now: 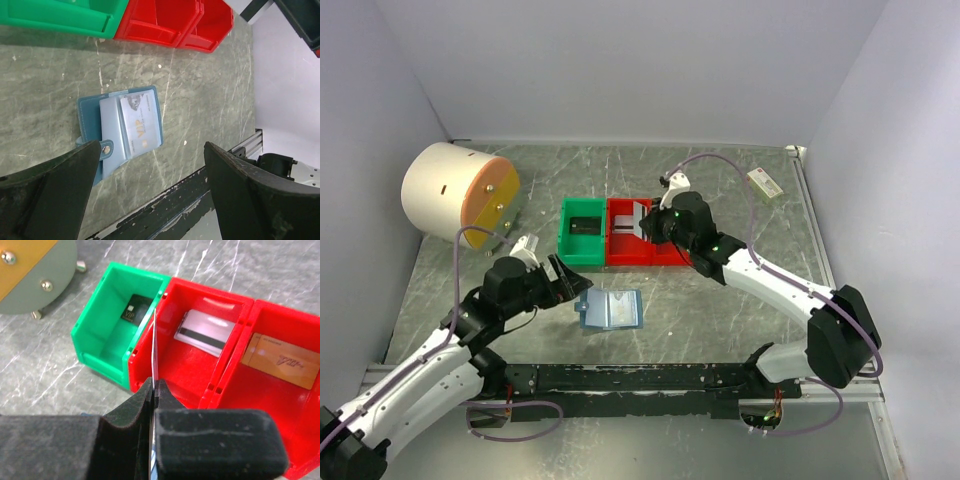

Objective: Take the credit cards out of the card holder

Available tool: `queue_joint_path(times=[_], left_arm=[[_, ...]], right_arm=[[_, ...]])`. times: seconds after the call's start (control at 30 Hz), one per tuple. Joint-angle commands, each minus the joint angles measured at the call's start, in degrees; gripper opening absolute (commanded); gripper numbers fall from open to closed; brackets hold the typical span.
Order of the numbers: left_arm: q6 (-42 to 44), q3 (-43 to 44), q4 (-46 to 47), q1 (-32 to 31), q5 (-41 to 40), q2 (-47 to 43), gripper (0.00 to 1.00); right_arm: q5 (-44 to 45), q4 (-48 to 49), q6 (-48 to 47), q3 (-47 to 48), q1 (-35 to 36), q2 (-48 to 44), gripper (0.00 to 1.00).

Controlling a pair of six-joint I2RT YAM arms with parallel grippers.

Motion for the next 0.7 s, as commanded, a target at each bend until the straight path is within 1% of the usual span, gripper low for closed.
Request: queue_joint_path(times=[0.0,0.07,0.17,0.37,0.5,0.67], left_arm=[[-0.28,1.63,-5.31,0.27,-2.56,-3.20,0.95],[-1.01,0.64,-5.55,0.28,-2.99,-4.82,0.96],[-1.35,-0.70,-4.95,0.27,-3.51,-6.36,0.96],[-0.80,-0.70,-4.08,0.27,-4.35,-4.94,0.96],[-0.48,-1.37,-2.98,0.27,-5.15,-5.16,0.97],[0.00,-2.32,-0.50,0.27,-5.36,-5.21,1.00]], right_arm=[[5.20,5.22,-1.33,1.80,-0.16,0.06,0.00],[3.70,6.28,-2.54,1.93,-0.18,0.47,0.00],[1.74,4.71,-4.45,2.84,-0.20,0.90,0.00],[-0.52,2.44,-9.29,1.13,-0.19,-1.39,0.00],[-1.84,-1.25,-12.94,2.34,-0.18,-1.09,0.00],[-3.67,-7.01,-16.44,5.11,-0.15,0.80,0.00]])
